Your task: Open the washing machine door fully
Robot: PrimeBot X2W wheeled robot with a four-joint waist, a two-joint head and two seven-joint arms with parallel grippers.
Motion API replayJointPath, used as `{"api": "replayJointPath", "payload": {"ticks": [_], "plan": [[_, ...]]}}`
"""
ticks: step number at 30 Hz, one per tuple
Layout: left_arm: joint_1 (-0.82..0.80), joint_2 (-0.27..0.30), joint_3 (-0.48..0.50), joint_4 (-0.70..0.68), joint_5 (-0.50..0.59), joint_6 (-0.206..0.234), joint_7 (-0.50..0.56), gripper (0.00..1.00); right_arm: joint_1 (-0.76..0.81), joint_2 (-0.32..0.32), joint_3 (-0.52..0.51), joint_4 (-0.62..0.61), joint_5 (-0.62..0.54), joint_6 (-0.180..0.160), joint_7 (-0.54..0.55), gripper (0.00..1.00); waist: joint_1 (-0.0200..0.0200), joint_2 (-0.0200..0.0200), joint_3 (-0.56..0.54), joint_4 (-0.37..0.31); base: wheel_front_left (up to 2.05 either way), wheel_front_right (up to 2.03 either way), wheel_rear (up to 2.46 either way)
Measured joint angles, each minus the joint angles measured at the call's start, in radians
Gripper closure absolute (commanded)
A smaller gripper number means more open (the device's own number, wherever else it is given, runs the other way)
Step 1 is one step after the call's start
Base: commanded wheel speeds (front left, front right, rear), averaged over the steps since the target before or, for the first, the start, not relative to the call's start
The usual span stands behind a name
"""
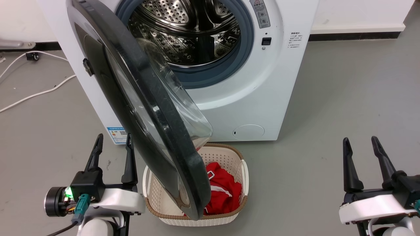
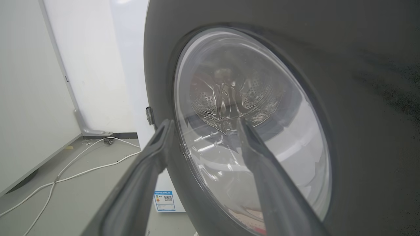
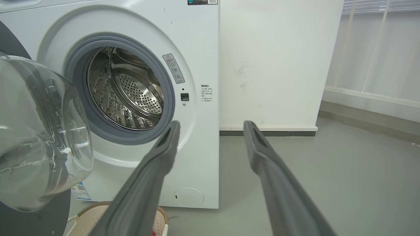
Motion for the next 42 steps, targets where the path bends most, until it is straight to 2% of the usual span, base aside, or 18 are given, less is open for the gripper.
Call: {"api": "replayJointPath", "payload": {"ticks": [11,12,13,20,24,29,36,42], "plan": [[0.000,0.000,0.002,0.002,0.006,-0.006,0.000,0.00,-0.003,0.000,0.005,0.035,0.021,0.000,-0.014,0.00,0.0000,0.0000,0.004,-0.006,0.00,0.00,0.00],[0.000,0.000,0.002,0.003,0.006,-0.008,0.000,0.44,-0.004,0.000,0.004,0.037,0.021,0.000,-0.015,0.00,0.0000,0.0000,0.004,-0.006,0.00,0.00,0.00],[0.000,0.000,0.001,0.006,0.006,-0.009,0.000,1.00,-0.004,0.000,0.004,0.039,0.021,0.000,-0.018,0.00,0.0000,0.0000,0.005,-0.006,0.00,0.00,0.00],[0.000,0.000,0.000,0.004,0.002,-0.022,0.000,1.00,-0.008,0.000,0.001,0.050,0.022,0.000,-0.019,0.00,0.0000,0.0000,0.009,-0.006,0.00,0.00,0.00],[-0.003,0.000,0.002,-0.052,-0.007,-0.022,0.000,1.00,-0.013,0.001,0.001,0.054,0.024,0.000,-0.022,0.00,0.0000,-0.0001,0.012,-0.004,0.00,0.00,0.00],[-0.026,0.000,0.016,-0.193,-0.023,-0.007,0.000,1.00,-0.016,0.001,0.002,0.056,0.026,0.000,-0.025,0.00,0.0000,0.0000,0.017,0.001,0.00,0.00,0.00],[-0.074,0.000,0.030,-0.458,-0.071,-0.008,0.000,1.00,-0.022,0.001,0.002,0.062,0.028,0.000,-0.027,0.00,0.0000,0.0000,0.025,0.006,0.00,0.00,0.00],[-0.109,0.000,-0.033,-0.660,-0.062,-0.037,-0.001,1.00,-0.030,0.001,0.008,0.072,0.031,0.000,-0.028,0.00,0.0001,-0.0001,0.031,0.000,0.00,0.00,0.00]]}}
